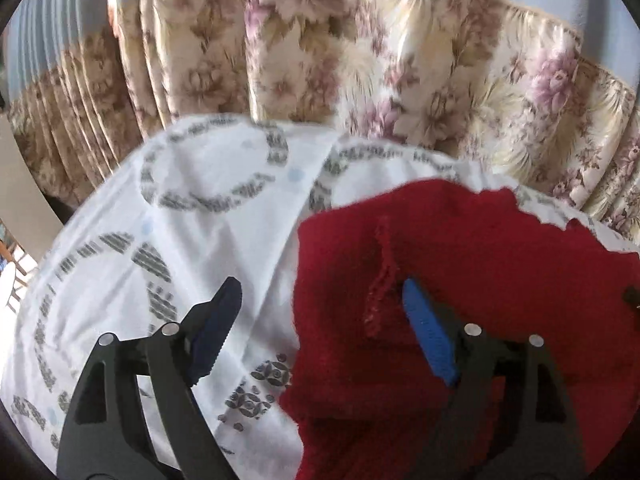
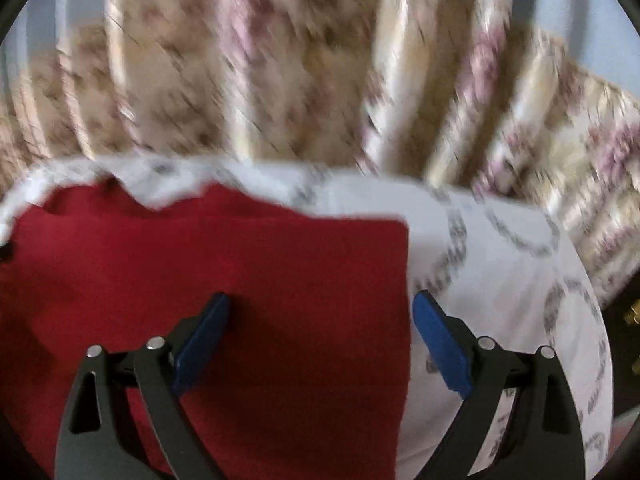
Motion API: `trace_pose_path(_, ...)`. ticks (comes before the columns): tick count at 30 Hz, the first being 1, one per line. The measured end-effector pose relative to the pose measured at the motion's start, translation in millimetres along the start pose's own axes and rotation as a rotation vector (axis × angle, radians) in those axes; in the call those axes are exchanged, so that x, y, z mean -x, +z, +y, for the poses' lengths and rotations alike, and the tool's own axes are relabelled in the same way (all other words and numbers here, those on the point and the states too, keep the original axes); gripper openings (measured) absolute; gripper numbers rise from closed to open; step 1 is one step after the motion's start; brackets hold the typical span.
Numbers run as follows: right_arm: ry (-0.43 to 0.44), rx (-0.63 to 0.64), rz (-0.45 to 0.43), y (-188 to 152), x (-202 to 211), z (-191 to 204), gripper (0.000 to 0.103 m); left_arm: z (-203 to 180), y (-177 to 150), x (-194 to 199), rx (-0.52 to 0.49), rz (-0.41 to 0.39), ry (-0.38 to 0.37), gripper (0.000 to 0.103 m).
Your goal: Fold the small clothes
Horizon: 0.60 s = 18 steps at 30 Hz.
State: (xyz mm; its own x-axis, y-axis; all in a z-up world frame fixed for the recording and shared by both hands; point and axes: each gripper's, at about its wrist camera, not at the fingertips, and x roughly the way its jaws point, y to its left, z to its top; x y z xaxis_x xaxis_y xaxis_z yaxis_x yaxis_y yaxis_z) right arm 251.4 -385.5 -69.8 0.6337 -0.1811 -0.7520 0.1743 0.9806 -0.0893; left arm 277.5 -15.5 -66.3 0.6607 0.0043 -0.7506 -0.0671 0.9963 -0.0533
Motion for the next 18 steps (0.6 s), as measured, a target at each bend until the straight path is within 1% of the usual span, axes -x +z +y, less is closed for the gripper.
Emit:
trace_pose_path(1,0.000,-0.046,0.003,-2,-4,-6,0.101,0,-1,-2,-0.003,0.007,0.000,0.082)
trace_pose_path(2,0.007,-0.069,0.009,-3,-5,-9,0.101,-2,-1,-3,-0.011,0.013,0.001,0.082)
trace_pose_path(4,-0.003,-0.059,0.006,-2,-4,-6,0.101,-4,-1,-3,-0.024,0.012,0.004,0.080)
trace_pose_path(6,-0.002,-0.035,-0.024,-1,5,-1,0.101,-3,-1,-2,-0.023,0.001,-0.028,0.078)
trace_pose_path(8,0.007,-0.018,-0.046,-4,20,-2,0.101,-1,-4,11,-0.021,-0.053,-0.087,0.079)
trace_pose_path(9,0.009,-0.015,-0.058,-5,27,-3,0.101,0,-7,23,-0.025,-0.098,-0.087,0.083)
trace_pose_path(10,0.009,-0.010,-0.077,-8,41,-5,0.101,-1,-9,32,-0.033,-0.120,-0.071,0.091)
trace_pose_path(12,-0.003,0.001,-0.103,-12,63,-6,0.101,-4,-16,56,-0.062,-0.174,-0.070,0.098)
trace_pose_path(13,-0.009,0.012,-0.123,-16,79,-6,0.101,-6,-24,76,-0.088,-0.215,-0.077,0.099)
trace_pose_path(15,-0.020,0.029,-0.153,-24,101,-6,0.101,-10,-39,104,-0.129,-0.261,-0.086,0.100)
trace_pose_path(18,-0.027,0.039,-0.184,-40,130,-7,0.101,-10,-66,136,-0.172,-0.307,-0.081,0.100)
